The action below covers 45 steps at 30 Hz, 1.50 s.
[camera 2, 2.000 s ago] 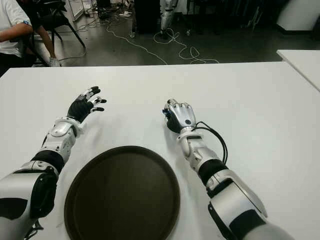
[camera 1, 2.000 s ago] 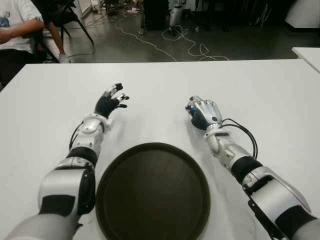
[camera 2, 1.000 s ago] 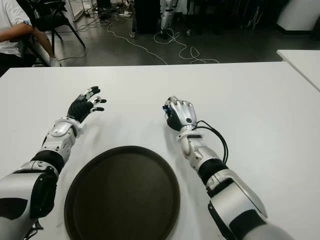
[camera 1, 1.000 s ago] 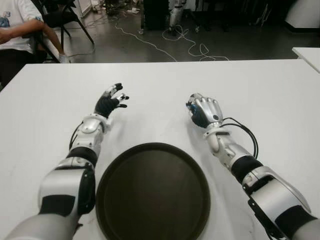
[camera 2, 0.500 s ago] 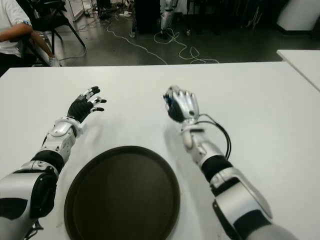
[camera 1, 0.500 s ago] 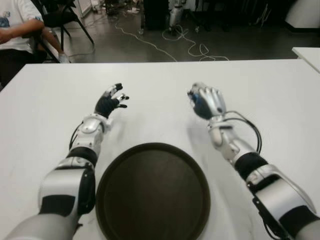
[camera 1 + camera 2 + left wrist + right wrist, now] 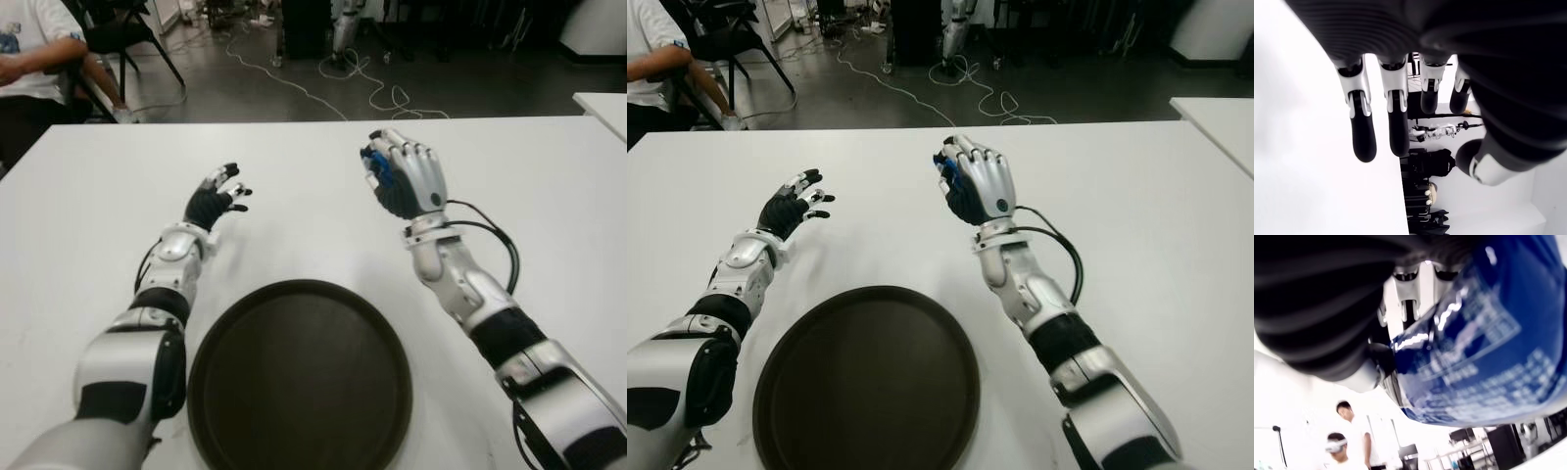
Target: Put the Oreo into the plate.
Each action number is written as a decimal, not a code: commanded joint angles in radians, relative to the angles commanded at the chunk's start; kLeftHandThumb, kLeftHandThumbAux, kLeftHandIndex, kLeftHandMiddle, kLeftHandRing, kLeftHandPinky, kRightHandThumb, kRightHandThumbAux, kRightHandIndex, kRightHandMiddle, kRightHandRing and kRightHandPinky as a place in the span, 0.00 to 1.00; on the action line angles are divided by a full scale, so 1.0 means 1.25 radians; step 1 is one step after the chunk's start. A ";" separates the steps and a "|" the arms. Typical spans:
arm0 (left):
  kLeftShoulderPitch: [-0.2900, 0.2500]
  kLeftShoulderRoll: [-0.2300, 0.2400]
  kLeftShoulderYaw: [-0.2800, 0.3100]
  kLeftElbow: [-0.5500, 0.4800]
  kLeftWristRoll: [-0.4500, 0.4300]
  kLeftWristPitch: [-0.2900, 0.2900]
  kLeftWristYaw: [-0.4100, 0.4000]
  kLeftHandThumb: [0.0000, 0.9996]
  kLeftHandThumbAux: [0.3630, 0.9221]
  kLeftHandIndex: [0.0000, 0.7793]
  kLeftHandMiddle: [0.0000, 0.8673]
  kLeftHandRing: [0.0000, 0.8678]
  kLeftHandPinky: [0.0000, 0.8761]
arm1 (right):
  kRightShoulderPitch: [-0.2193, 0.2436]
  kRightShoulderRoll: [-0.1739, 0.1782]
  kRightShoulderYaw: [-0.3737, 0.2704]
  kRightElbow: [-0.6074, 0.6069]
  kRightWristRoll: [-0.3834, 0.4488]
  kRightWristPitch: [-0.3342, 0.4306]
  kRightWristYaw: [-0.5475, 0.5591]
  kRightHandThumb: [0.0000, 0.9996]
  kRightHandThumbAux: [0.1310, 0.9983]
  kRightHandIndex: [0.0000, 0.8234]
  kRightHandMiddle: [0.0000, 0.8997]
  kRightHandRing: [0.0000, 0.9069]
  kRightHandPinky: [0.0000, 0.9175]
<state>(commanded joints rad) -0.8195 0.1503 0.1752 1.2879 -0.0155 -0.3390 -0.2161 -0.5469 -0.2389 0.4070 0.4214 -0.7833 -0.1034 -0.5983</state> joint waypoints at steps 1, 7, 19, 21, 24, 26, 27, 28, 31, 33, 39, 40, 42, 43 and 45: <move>0.000 0.000 -0.001 0.000 0.001 0.001 0.002 0.26 0.52 0.03 0.11 0.30 0.46 | 0.000 0.000 -0.001 -0.003 -0.005 -0.003 -0.010 0.69 0.69 0.52 0.77 0.75 0.70; 0.000 0.000 -0.004 0.001 0.004 0.001 0.008 0.25 0.53 0.03 0.11 0.30 0.45 | 0.004 -0.004 -0.005 -0.020 -0.016 -0.011 -0.031 0.69 0.69 0.52 0.79 0.77 0.76; -0.003 0.001 -0.006 0.001 0.006 0.003 0.006 0.24 0.54 0.03 0.10 0.29 0.44 | 0.040 0.019 -0.018 -0.086 0.045 -0.124 -0.033 0.69 0.70 0.52 0.84 0.83 0.84; -0.004 0.000 -0.006 0.001 0.007 0.003 0.007 0.24 0.53 0.03 0.10 0.29 0.44 | 0.055 0.027 -0.019 -0.097 0.067 -0.140 -0.007 0.69 0.70 0.52 0.84 0.84 0.85; -0.004 0.000 -0.006 0.002 0.007 0.003 0.008 0.24 0.52 0.03 0.10 0.28 0.43 | 0.090 0.047 -0.010 -0.125 0.108 -0.155 0.054 0.69 0.70 0.52 0.84 0.84 0.87; -0.004 -0.001 -0.006 0.003 0.007 0.003 0.009 0.25 0.52 0.03 0.10 0.29 0.44 | 0.111 0.060 -0.003 -0.149 0.140 -0.158 0.109 0.69 0.70 0.52 0.84 0.84 0.88; -0.005 -0.001 -0.005 0.003 0.006 0.003 0.009 0.25 0.52 0.03 0.10 0.29 0.44 | 0.119 0.065 -0.001 -0.161 0.151 -0.157 0.132 0.69 0.70 0.52 0.84 0.85 0.88; -0.004 -0.001 -0.005 0.003 0.007 0.002 0.009 0.25 0.51 0.03 0.10 0.29 0.45 | 0.129 0.071 0.003 -0.183 0.164 -0.151 0.163 0.69 0.70 0.52 0.84 0.85 0.89; -0.004 -0.001 -0.006 0.003 0.007 0.000 0.009 0.25 0.52 0.04 0.11 0.29 0.45 | 0.149 0.082 0.010 -0.234 0.196 -0.139 0.241 0.69 0.70 0.52 0.85 0.86 0.89; -0.004 0.000 -0.007 0.003 0.008 -0.001 0.010 0.25 0.52 0.04 0.11 0.29 0.45 | 0.162 0.084 0.013 -0.264 0.214 -0.138 0.287 0.69 0.70 0.52 0.85 0.86 0.89; -0.004 0.001 -0.008 0.003 0.010 0.001 0.011 0.25 0.54 0.03 0.10 0.30 0.44 | 0.196 0.077 0.004 -0.311 0.261 -0.152 0.388 0.70 0.69 0.52 0.83 0.84 0.87; -0.005 0.001 -0.008 0.003 0.010 0.002 0.011 0.24 0.54 0.03 0.10 0.29 0.44 | 0.199 0.074 0.005 -0.314 0.271 -0.154 0.409 0.70 0.69 0.52 0.81 0.83 0.85; -0.005 0.002 -0.008 0.004 0.010 0.004 0.010 0.24 0.54 0.02 0.10 0.29 0.43 | 0.203 0.063 0.008 -0.325 0.293 -0.156 0.459 0.70 0.70 0.52 0.78 0.80 0.82; -0.005 0.002 -0.008 0.004 0.011 0.005 0.009 0.23 0.55 0.02 0.10 0.29 0.44 | 0.205 0.056 0.010 -0.333 0.304 -0.156 0.483 0.70 0.70 0.52 0.77 0.79 0.82; -0.006 0.002 -0.006 0.004 0.009 0.005 0.007 0.23 0.56 0.02 0.10 0.29 0.44 | 0.207 0.047 0.010 -0.347 0.322 -0.156 0.525 0.70 0.70 0.52 0.77 0.79 0.82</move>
<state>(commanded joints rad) -0.8268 0.1524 0.1677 1.2923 -0.0040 -0.3323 -0.2067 -0.2880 -0.1803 0.4196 -0.0122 -0.3804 -0.2980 0.0586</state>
